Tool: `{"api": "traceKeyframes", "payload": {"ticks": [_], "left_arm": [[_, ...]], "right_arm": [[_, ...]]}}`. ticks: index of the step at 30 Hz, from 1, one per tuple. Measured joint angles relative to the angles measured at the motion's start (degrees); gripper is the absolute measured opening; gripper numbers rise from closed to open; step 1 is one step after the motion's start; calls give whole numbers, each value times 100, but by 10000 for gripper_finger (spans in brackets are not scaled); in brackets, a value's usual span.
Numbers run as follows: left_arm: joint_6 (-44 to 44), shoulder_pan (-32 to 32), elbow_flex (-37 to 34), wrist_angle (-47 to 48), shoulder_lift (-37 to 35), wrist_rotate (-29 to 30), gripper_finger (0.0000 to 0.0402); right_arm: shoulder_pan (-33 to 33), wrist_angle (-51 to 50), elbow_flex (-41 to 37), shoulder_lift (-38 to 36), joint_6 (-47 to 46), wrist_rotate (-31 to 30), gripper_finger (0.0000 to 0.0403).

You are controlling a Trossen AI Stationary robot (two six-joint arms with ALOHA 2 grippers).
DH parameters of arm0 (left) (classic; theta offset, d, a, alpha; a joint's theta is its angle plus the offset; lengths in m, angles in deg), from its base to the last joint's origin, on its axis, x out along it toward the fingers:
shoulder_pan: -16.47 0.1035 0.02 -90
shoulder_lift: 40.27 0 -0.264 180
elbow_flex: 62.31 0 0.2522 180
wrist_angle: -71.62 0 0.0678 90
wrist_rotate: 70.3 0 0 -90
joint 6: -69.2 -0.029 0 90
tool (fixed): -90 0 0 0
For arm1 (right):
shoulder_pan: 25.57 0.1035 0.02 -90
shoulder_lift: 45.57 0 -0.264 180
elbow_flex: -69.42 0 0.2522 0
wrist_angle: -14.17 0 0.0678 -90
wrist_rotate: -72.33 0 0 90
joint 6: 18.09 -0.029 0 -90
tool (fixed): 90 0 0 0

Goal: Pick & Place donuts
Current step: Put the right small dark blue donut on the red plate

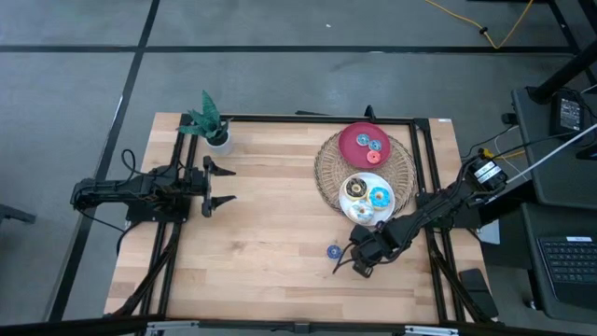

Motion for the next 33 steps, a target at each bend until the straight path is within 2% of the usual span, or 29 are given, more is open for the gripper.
{"api": "traceKeyframes", "payload": {"ticks": [11,26,33], "left_arm": [[0,2,-2,0,0,0,353],[0,0,-1,1,0,-2,354],[0,2,-2,0,0,-2,353]], "right_arm": [[-173,-1109,883,0,796,-5,82],[-891,-2238,2266,11,2249,-9,81],[-1256,-2802,3037,388,2870,-8,81]]}}
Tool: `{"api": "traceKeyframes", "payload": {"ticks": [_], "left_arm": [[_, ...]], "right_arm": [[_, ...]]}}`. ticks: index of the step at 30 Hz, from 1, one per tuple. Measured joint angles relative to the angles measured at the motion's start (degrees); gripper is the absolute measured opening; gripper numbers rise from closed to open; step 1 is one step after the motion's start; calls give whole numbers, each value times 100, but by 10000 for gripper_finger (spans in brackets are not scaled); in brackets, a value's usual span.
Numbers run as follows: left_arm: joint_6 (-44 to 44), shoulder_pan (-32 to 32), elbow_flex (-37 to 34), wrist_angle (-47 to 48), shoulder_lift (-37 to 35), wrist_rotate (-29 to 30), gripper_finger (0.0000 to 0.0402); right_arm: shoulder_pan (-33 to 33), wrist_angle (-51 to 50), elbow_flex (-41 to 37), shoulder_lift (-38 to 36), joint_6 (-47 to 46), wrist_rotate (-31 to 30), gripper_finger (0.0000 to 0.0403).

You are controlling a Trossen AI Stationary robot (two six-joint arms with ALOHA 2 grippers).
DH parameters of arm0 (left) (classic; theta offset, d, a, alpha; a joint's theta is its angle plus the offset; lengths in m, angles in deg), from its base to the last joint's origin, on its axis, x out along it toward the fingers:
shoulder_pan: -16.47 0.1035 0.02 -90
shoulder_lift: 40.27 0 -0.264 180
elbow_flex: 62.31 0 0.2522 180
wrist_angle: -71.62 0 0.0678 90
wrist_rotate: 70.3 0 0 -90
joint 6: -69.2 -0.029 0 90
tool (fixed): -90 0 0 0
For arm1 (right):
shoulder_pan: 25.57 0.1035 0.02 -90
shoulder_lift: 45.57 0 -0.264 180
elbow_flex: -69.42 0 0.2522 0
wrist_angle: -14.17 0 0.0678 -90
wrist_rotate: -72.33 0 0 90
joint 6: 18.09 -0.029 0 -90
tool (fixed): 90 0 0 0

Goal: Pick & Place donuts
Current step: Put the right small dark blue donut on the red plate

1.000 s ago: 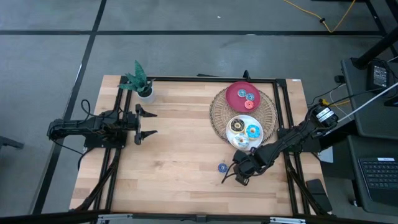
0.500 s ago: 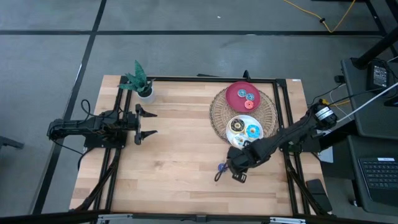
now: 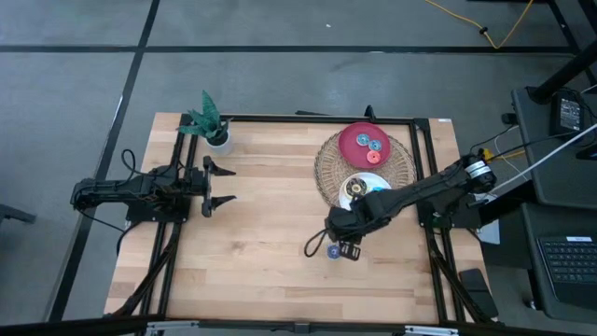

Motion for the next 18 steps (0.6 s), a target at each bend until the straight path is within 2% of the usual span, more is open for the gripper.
{"api": "traceKeyframes", "payload": {"ticks": [18], "left_arm": [[0,0,2,0,0,0,353]], "right_arm": [[-1433,-108,930,114,971,-3,81]]}}
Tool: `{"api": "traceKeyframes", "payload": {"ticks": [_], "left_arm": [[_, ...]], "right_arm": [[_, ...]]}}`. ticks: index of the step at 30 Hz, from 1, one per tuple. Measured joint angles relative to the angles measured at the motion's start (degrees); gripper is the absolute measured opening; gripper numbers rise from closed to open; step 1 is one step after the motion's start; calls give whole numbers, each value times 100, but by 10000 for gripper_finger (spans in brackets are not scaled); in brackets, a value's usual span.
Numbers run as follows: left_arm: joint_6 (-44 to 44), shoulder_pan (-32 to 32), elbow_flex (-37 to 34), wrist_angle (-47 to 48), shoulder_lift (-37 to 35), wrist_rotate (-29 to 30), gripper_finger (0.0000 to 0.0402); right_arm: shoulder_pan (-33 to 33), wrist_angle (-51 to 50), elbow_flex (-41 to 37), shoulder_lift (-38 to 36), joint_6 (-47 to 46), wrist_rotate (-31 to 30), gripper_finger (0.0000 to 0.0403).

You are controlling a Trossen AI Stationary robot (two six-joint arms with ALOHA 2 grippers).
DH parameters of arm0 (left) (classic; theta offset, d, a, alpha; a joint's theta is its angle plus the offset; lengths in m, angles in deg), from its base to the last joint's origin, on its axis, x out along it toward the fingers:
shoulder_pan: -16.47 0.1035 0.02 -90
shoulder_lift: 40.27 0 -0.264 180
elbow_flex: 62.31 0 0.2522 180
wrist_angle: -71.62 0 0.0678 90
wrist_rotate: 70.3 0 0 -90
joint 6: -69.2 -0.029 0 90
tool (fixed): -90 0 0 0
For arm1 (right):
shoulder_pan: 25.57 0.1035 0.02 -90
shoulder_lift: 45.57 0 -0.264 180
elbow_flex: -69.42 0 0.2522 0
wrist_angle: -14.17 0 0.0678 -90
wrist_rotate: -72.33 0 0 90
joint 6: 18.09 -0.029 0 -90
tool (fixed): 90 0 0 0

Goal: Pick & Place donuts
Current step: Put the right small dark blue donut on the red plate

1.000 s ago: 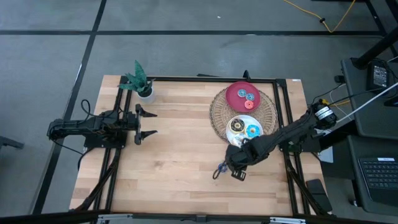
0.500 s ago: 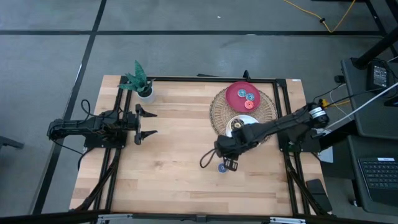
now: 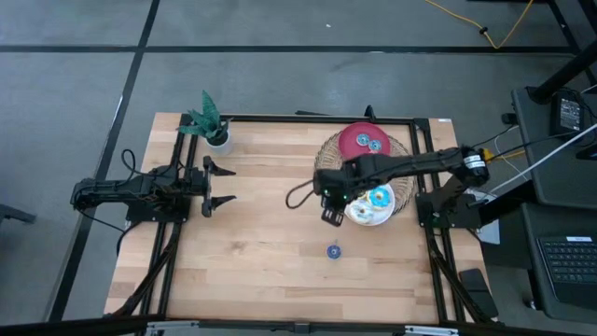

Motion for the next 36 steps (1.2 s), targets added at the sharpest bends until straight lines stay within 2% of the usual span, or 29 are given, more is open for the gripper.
{"api": "traceKeyframes", "payload": {"ticks": [14,27,36], "left_arm": [[0,-2,-1,0,0,0,352],[0,0,-2,2,0,0,354],[0,0,0,0,0,-2,354]], "right_arm": [[-905,-189,166,0,521,-50,81],[-1934,-199,166,0,2137,-50,81],[-2745,-595,166,0,3339,-60,81]]}}
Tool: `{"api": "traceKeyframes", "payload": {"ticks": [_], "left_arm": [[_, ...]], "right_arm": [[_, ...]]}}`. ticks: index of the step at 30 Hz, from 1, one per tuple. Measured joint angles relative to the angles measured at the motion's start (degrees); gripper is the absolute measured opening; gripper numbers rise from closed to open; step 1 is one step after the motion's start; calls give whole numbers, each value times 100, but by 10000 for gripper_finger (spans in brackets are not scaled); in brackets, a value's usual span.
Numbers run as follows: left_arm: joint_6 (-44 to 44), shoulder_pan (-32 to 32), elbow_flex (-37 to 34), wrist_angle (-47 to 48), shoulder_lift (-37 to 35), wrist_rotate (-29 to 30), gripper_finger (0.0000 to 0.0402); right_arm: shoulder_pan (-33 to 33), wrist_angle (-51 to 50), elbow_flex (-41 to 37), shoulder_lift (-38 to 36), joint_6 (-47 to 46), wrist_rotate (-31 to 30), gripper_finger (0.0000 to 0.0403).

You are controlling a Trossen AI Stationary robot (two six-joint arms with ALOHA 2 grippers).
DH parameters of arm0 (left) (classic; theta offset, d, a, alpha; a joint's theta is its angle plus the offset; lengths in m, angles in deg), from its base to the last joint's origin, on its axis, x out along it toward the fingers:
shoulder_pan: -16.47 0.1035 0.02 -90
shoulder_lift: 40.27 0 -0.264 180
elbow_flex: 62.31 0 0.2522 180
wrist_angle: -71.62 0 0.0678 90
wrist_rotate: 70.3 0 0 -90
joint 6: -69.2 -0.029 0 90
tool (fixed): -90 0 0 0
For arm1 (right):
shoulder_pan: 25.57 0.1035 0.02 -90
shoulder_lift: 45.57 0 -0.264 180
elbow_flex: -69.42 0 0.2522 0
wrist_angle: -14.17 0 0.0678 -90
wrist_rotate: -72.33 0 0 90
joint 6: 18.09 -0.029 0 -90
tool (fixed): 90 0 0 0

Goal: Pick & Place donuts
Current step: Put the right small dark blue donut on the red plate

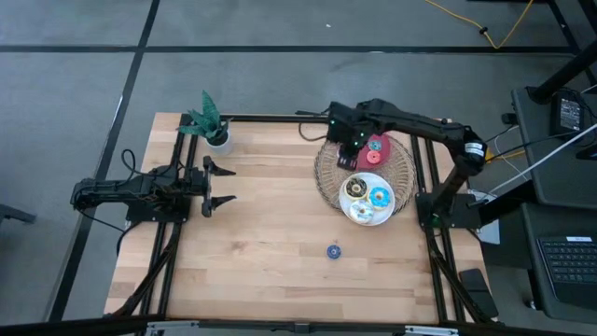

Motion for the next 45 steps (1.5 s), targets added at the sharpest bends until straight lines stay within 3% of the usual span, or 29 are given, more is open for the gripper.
{"api": "traceKeyframes", "payload": {"ticks": [11,20,45], "left_arm": [[0,-1,0,0,1,1,353],[0,-2,-1,1,0,0,353],[0,-1,0,0,0,0,354]], "right_arm": [[-870,-147,0,283,599,-149,81],[-1244,-151,0,644,565,-433,81],[-1937,129,-280,817,-1962,-463,70]]}}
